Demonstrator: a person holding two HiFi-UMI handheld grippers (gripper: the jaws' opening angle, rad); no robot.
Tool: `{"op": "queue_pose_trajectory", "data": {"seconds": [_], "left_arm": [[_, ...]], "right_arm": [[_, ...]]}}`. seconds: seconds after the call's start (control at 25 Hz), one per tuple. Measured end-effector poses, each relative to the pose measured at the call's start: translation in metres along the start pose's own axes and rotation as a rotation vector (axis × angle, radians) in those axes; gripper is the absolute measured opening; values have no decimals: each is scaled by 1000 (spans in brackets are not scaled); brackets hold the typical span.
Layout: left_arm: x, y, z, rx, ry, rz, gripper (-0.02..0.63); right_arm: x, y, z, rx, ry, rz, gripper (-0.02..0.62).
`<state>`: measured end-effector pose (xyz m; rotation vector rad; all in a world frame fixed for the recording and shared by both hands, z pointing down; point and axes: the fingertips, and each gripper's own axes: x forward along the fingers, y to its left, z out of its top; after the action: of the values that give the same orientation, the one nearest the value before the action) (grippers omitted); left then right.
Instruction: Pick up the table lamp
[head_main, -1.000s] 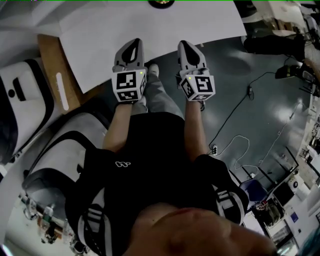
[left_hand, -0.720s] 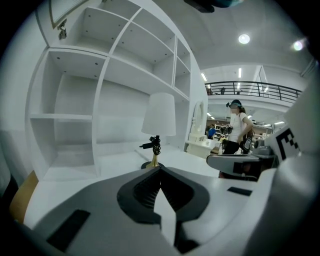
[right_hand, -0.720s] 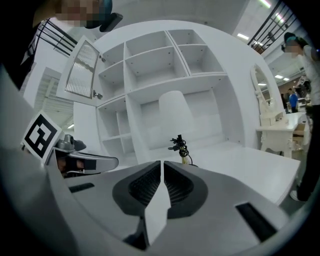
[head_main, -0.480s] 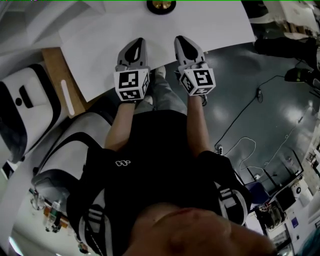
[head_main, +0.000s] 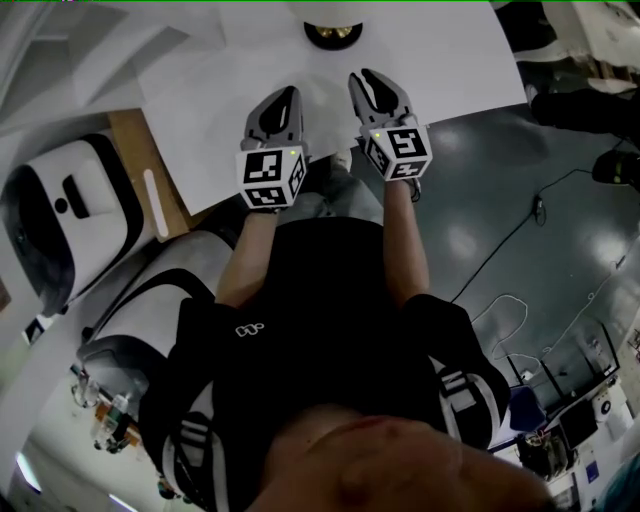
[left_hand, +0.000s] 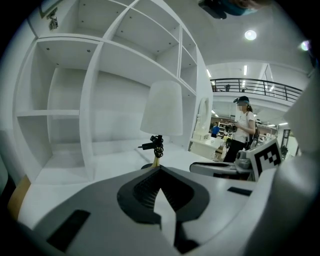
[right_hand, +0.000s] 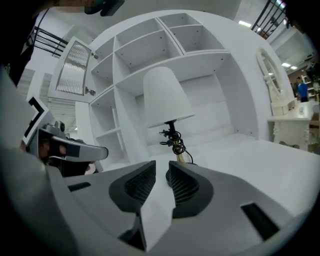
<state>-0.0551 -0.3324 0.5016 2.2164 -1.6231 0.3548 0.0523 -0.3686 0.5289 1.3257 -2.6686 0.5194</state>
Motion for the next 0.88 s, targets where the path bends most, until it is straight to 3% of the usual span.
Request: {"op": "queue_pose_trajectory", "data": {"seconds": [0.52, 0.88], "left_arm": [[15, 42, -12, -100, -25, 92, 11], [16, 66, -8, -115, -21, 158, 11]], "right_arm": [[68, -18, -7, -82, 6, 33, 81], [108, -37, -6, -105, 23, 7, 114]]}}
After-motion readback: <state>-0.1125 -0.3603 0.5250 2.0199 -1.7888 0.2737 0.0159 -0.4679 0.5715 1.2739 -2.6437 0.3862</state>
